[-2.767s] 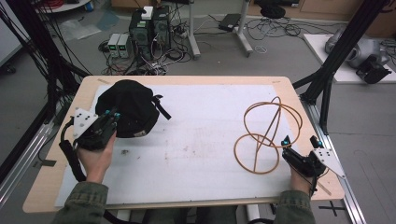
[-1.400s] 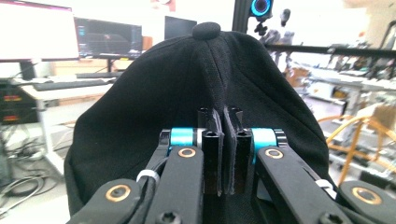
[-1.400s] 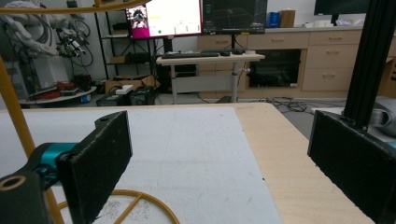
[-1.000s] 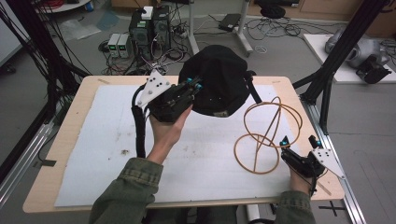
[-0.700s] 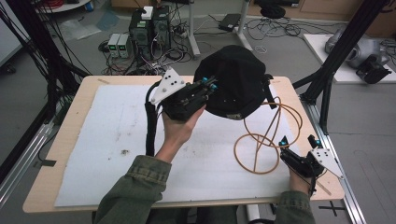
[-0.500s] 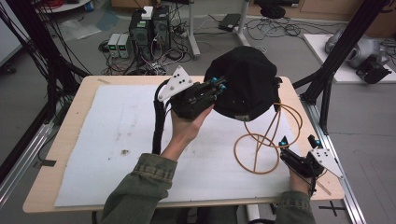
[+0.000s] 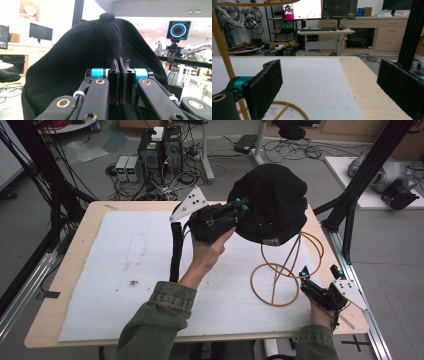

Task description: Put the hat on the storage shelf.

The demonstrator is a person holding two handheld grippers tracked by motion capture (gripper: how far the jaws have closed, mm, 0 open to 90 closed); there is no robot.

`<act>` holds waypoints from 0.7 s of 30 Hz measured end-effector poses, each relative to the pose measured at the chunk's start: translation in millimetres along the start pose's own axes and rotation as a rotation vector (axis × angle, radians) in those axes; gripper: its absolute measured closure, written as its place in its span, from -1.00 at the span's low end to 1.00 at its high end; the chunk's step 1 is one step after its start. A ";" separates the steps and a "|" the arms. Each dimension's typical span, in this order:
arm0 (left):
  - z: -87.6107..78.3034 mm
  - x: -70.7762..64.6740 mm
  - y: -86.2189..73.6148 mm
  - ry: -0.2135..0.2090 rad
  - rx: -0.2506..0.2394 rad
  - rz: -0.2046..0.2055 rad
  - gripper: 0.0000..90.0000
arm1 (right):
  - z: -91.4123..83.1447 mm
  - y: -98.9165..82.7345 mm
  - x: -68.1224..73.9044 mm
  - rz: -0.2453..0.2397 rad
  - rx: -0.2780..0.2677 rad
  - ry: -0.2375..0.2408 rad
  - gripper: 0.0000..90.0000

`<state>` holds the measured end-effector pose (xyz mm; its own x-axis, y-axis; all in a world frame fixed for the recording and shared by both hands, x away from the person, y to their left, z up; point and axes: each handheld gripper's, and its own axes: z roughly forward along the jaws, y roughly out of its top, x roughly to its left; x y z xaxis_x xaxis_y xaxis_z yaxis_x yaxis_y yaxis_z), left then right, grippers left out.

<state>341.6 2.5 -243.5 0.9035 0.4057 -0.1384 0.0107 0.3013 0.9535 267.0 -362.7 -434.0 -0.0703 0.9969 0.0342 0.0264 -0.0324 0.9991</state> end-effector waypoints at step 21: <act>32.3 -9.0 -14.4 -0.147 -0.029 -0.070 0.93 | 1.9 -0.3 2.8 -0.010 0.004 0.010 -0.88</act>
<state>347.2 -33.3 -247.3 0.9539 0.2530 -0.1614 0.0653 0.3500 0.9345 268.7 -359.7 -434.3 -0.0809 0.9964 0.0245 0.0300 -0.0221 0.9993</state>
